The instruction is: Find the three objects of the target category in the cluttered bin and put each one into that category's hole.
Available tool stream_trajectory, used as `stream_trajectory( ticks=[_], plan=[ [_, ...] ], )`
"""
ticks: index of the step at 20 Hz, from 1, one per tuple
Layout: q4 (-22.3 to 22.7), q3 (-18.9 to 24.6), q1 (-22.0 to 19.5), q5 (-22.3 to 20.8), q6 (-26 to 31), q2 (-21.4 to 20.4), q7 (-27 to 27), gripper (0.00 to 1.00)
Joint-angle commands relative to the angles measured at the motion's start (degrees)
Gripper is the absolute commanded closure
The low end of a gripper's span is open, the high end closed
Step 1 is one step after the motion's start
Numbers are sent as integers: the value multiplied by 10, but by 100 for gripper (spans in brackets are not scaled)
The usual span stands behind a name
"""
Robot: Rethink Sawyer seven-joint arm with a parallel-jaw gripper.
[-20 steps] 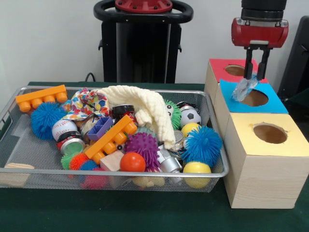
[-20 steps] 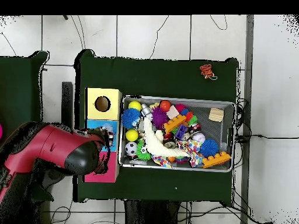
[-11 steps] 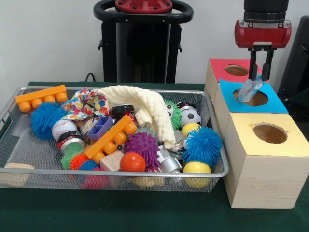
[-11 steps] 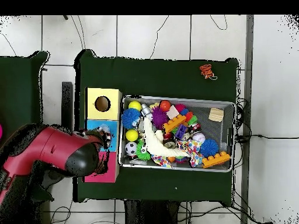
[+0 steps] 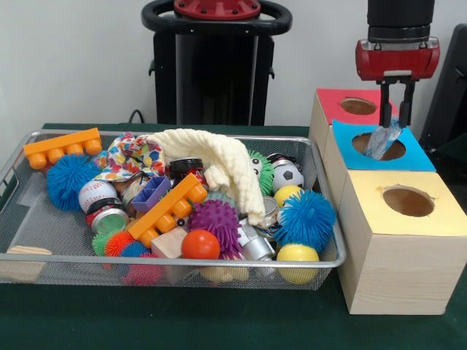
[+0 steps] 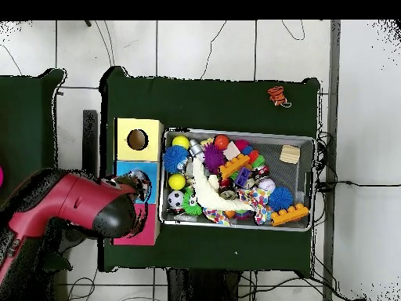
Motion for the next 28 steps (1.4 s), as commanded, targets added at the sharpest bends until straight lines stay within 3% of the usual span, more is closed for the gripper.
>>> stream_trajectory(
  ticks=[1, 5, 19, 20, 28],
  plan=[
    [-48, 65, -9, 4, -6, 4, 219, 100],
    [-41, 59, -10, 4, -28, 12, 222, 100],
    [-29, 76, -2, -3, -17, 12, 225, 100],
    [-30, 77, -1, -3, -16, 11, 224, 0],
    [-33, 85, 1, -5, -7, 7, 223, 0]
  ],
)
